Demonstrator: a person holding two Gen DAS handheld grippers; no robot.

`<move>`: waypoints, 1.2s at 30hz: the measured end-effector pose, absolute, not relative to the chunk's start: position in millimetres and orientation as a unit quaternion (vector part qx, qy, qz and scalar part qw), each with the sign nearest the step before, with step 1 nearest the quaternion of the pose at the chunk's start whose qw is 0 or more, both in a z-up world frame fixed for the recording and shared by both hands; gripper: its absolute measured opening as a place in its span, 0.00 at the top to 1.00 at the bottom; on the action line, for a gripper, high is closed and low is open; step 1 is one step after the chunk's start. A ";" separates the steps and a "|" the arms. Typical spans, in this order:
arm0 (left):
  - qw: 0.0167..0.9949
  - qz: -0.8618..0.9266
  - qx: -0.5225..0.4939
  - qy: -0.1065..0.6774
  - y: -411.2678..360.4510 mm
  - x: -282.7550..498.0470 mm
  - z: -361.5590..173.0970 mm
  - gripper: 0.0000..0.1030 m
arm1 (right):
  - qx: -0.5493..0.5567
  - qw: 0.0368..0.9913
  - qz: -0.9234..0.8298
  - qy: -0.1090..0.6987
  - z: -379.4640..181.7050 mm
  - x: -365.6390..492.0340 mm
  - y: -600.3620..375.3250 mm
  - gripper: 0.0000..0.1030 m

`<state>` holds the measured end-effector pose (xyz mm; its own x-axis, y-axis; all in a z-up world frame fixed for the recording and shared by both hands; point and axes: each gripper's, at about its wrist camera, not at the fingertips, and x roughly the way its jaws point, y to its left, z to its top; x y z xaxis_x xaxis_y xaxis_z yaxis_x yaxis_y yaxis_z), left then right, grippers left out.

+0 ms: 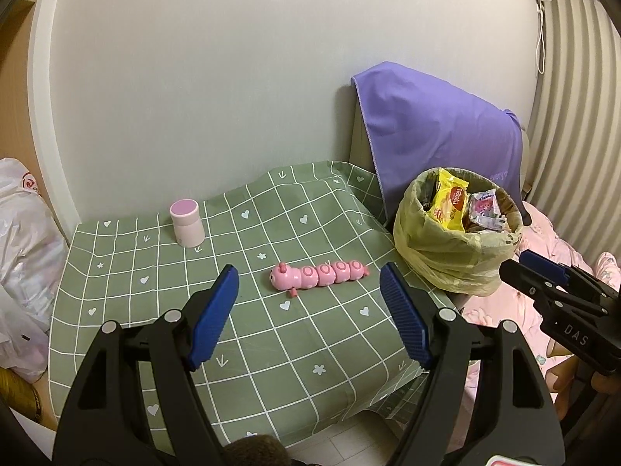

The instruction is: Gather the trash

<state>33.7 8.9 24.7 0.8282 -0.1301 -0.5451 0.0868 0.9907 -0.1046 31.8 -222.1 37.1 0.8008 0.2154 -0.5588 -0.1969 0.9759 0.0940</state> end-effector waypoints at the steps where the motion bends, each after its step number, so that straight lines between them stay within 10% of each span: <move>1: 0.955 -0.057 -0.037 0.288 8.5 33.5 24.6 0.31 | 0.016 0.949 0.108 0.297 36.8 31.7 -222.7 0.55; 36: 0.956 -0.063 -0.033 0.284 2.8 30.3 27.1 0.31 | 0.019 0.950 0.112 0.292 40.2 29.7 -233.2 0.55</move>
<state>30.3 2.8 27.1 0.8303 -0.1400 -0.5394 0.1026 0.9898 -0.0989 29.7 -233.2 40.2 0.8048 0.2244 -0.5495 -0.2022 0.9741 0.1015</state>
